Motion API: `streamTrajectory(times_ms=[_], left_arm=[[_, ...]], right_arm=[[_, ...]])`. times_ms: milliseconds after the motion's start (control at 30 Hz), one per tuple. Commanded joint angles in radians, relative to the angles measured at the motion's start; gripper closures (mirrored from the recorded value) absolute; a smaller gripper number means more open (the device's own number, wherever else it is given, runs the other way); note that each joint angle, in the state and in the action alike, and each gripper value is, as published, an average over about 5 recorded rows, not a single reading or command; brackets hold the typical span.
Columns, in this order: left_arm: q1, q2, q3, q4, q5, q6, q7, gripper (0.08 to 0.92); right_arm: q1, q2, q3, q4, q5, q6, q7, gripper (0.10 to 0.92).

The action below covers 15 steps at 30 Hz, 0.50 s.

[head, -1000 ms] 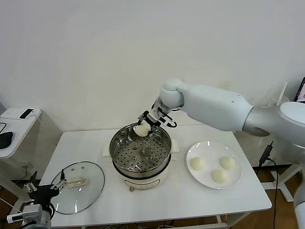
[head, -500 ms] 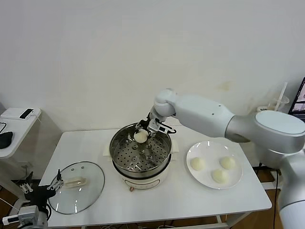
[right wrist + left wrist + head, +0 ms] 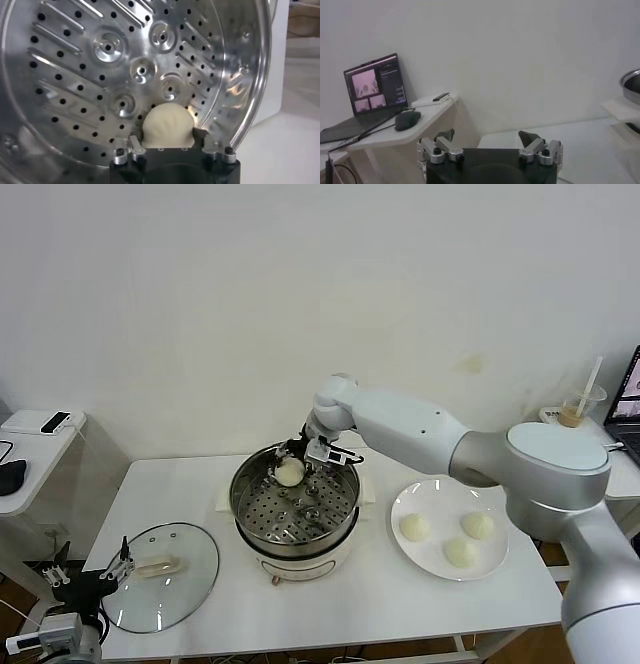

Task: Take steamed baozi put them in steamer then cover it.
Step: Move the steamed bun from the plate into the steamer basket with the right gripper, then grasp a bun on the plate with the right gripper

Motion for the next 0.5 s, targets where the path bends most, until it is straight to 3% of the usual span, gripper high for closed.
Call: streamTrajectory(times_ms=[33,233,500], left_arm=[[0.001,0.003,-0.001,-0.013,-0.003,0.004,0.001,0.177],[0.001,0.013,-0.002,-0.03,-0.031,0.018,0.006,0.177],[-0.011,0.043,0.0,-0.046,-0.055,0.04,0.009,0.177]], right_arm=[[0.078,-0.02,-0.007,0.056,0.154,-0.088,-0.036,0.209],[0.233,-0.17,-0.047,0.286,0.482,-0.464,-0.152,0.203],[0.284,-0.504,-0.038,0.555,0.6,-0.839,-0.231,0.203]])
